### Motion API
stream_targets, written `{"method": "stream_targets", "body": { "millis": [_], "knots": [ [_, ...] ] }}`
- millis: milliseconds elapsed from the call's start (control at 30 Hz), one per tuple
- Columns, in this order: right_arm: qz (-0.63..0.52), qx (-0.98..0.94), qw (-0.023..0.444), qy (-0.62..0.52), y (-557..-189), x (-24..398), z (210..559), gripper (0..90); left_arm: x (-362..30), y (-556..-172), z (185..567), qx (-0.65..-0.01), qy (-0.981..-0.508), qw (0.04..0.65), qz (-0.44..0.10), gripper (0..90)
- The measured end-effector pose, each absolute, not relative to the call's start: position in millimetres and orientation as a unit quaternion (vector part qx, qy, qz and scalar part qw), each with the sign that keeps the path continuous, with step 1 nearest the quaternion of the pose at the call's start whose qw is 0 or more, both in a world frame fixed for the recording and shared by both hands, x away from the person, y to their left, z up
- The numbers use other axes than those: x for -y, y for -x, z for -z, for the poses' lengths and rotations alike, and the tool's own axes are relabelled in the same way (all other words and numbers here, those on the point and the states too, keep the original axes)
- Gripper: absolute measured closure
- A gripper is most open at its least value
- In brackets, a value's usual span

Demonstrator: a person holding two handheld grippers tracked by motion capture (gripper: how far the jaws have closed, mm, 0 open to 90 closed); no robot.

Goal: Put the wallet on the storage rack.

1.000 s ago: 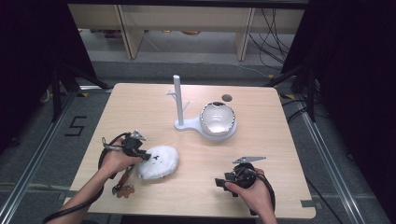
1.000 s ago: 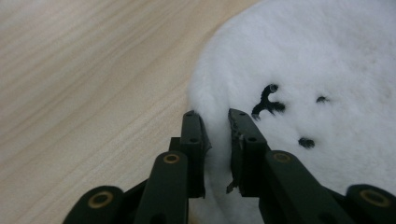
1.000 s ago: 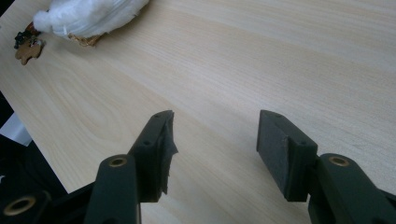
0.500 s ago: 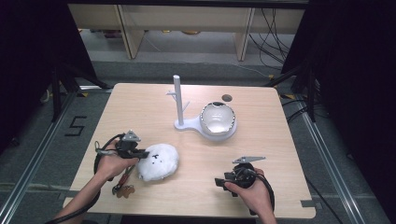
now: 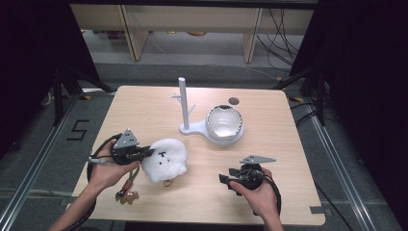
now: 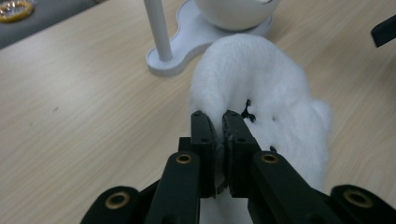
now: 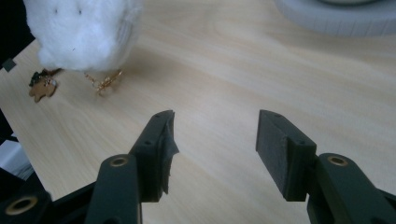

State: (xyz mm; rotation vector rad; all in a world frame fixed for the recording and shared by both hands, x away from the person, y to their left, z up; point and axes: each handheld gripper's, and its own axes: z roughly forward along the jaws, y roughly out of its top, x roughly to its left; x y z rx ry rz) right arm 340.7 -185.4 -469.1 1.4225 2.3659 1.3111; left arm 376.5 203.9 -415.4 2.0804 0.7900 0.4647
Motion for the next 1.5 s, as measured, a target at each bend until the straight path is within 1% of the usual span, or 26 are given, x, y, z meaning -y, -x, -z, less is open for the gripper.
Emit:
{"method": "stream_targets", "body": {
  "millis": [100, 233, 267, 333, 400, 467, 500, 600, 700, 733, 800, 1067, 1133, 1233, 1300, 1467, 1500],
  "knots": [
    [-0.446, -0.767, 0.056, -0.458, -343, 182, 460, 47.5, -199, -375, 406, -0.301, -0.827, 0.430, -0.203, 83.9],
    [-0.471, -0.750, 0.058, -0.461, -345, 178, 452, 47.2, -191, -374, 394, -0.284, -0.827, 0.437, -0.210, 83.9],
    [-0.482, -0.746, 0.069, -0.454, -347, 177, 447, 47.2, -186, -373, 390, -0.280, -0.825, 0.444, -0.209, 83.9],
    [-0.485, -0.744, 0.071, -0.455, -347, 177, 445, 47.3, -183, -373, 386, -0.273, -0.827, 0.444, -0.212, 83.9],
    [-0.499, -0.733, 0.073, -0.456, -348, 173, 435, 47.3, -176, -372, 380, -0.265, -0.824, 0.452, -0.214, 83.9],
    [-0.503, -0.731, 0.074, -0.455, -348, 172, 432, 47.3, -174, -372, 377, -0.257, -0.828, 0.449, -0.216, 83.9],
    [-0.510, -0.734, 0.090, -0.440, -351, 173, 429, 47.1, -171, -372, 376, -0.258, -0.825, 0.455, -0.214, 83.8],
    [-0.516, -0.735, 0.096, -0.429, -351, 167, 419, 46.4, -165, -373, 371, -0.244, -0.831, 0.450, -0.217, 83.8],
    [-0.515, -0.735, 0.094, -0.431, -351, 164, 415, 46.3, -159, -372, 369, -0.243, -0.829, 0.457, -0.214, 83.9],
    [-0.517, -0.738, 0.105, -0.421, -353, 164, 414, 46.2, -156, -372, 369, -0.240, -0.826, 0.463, -0.213, 83.9],
    [-0.524, -0.734, 0.097, -0.422, -354, 159, 410, 45.7, -151, -371, 367, -0.232, -0.829, 0.462, -0.213, 83.8],
    [-0.538, -0.727, 0.118, -0.410, -357, 155, 403, 44.7, -140, -369, 364, -0.207, -0.835, 0.460, -0.219, 83.8],
    [-0.538, -0.724, 0.115, -0.416, -357, 153, 402, 44.5, -138, -368, 364, -0.201, -0.837, 0.458, -0.221, 83.8],
    [-0.544, -0.724, 0.122, -0.405, -358, 150, 400, 44.3, -133, -367, 364, -0.199, -0.833, 0.462, -0.228, 83.8],
    [-0.541, -0.726, 0.117, -0.409, -358, 148, 400, 44.3, -131, -366, 362, -0.196, -0.833, 0.466, -0.224, 83.8],
    [-0.538, -0.729, 0.126, -0.404, -362, 147, 403, 45.4, -126, -365, 361, -0.190, -0.834, 0.467, -0.224, 83.7],
    [-0.539, -0.724, 0.117, -0.414, -360, 146, 402, 46.2, -126, -365, 361, -0.189, -0.834, 0.467, -0.224, 83.7]
  ]
}}
